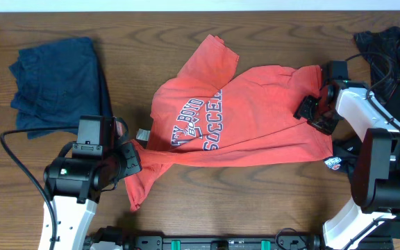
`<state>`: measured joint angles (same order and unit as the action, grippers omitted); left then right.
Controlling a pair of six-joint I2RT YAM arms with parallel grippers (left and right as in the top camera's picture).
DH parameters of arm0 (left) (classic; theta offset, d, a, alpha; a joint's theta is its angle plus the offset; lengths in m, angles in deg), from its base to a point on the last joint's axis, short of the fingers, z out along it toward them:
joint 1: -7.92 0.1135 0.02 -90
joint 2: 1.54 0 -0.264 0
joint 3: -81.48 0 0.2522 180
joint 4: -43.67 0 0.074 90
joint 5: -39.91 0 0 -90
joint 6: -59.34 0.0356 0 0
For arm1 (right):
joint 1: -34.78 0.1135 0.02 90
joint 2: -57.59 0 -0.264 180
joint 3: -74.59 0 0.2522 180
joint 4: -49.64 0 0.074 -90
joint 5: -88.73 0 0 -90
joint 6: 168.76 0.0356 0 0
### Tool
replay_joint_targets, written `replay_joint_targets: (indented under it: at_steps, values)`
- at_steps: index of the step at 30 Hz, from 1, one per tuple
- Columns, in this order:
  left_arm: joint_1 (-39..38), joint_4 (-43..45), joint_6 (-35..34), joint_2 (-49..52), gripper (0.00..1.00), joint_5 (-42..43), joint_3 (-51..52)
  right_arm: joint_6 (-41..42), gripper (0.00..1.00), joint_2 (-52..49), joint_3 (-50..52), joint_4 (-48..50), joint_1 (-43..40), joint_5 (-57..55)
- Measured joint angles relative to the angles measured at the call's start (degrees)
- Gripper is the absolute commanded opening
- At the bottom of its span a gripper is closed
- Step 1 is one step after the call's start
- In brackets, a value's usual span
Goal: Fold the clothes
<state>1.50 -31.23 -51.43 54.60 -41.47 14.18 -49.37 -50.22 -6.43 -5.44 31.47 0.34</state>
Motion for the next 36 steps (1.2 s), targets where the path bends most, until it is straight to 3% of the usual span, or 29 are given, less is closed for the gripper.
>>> replay_joint_targets:
  at_steps: [5,9,13,16,21,28,36]
  values:
    - [0.0,0.0,0.0,0.0,0.06,0.0,0.0,0.35,0.64,-0.52,0.02,1.03,0.0,-0.59]
    - [0.0,0.0,0.0,0.0,0.06,0.0,0.0,0.55,0.57,-0.79,0.2,1.31,0.0,-0.85]
    - [0.0,0.0,0.0,0.0,0.06,0.0,0.0,0.83,0.44,-1.14,0.22,1.25,0.0,-1.46]
    - [0.0,0.0,0.0,0.0,0.06,0.0,0.0,1.09,0.41,-1.22,0.22,0.94,0.0,-2.1]
    - [0.0,0.0,0.0,0.0,0.06,0.0,0.0,1.38,0.19,-1.22,0.22,0.63,0.0,-2.71]
    - [0.0,0.0,0.0,0.0,0.06,0.0,0.0,1.25,0.02,-1.22,0.24,0.39,0.0,-2.78]
    - [0.0,2.14,0.0,0.0,0.06,0.0,0.0,1.4,0.01,-1.22,0.24,-0.31,0.0,-2.78]
